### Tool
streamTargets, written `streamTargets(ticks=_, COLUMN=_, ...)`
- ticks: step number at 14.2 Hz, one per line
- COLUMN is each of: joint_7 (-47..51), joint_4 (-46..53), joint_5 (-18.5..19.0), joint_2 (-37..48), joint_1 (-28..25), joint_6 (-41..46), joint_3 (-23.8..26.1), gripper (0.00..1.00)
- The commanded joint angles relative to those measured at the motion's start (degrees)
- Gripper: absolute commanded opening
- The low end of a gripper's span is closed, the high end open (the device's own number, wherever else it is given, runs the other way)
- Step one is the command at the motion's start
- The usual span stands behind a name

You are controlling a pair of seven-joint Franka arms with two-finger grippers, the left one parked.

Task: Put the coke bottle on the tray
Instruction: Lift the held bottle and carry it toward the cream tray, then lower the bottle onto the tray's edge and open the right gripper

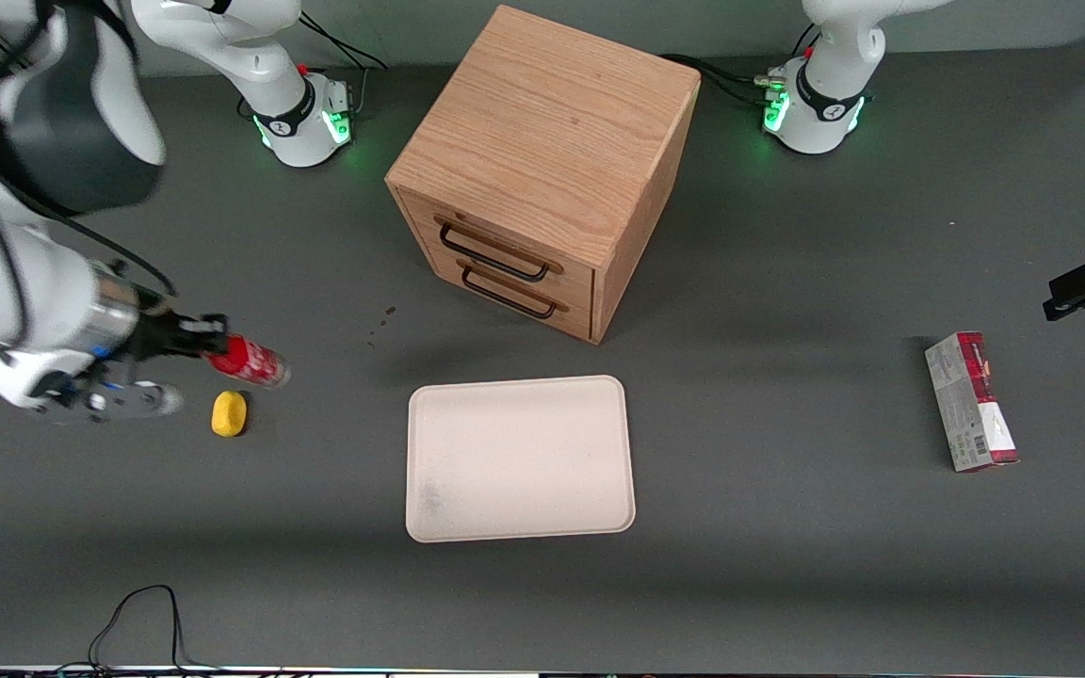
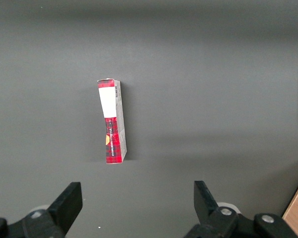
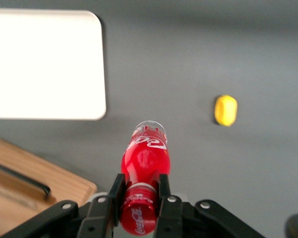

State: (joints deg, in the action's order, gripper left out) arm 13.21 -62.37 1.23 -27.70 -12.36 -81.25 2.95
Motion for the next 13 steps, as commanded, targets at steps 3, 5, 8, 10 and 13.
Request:
streamTargets(ticks=3, joint_7=12.80, joint_4=13.77, joint_5=1.58, joint_2=-16.06, joint_1=-5.03, joint_6=-8.82, joint_3=-0.22, gripper=0.00)
streamTargets(ticks=5, joint_7=17.26, joint_4=13.86, joint_5=1.58, joint_2=-19.22, joint_1=-5.56, joint_6=-15.40, joint_3=-0.23, gripper=0.00)
streamTargets(ticks=8, joint_7=22.20, joint_4=13.95, joint_5=1.67, joint_2=-22.83, joint_1=-6.97, joint_6=-22.54, joint_3=-0.23, gripper=0.00)
streamTargets(ticks=10, joint_7=24.92, joint_4=13.95, joint_5=1.58, joint_2=-24.33, joint_1=-7.06, joint_6=-26.93, joint_3=-0.14, gripper=0.00)
streamTargets(ticks=13, joint_7=27.57, joint_4=13.86, joint_5=1.67, joint_2=-26.44, joint_1=-8.29, joint_6=-30.63, joint_3=-0.22, gripper=0.00)
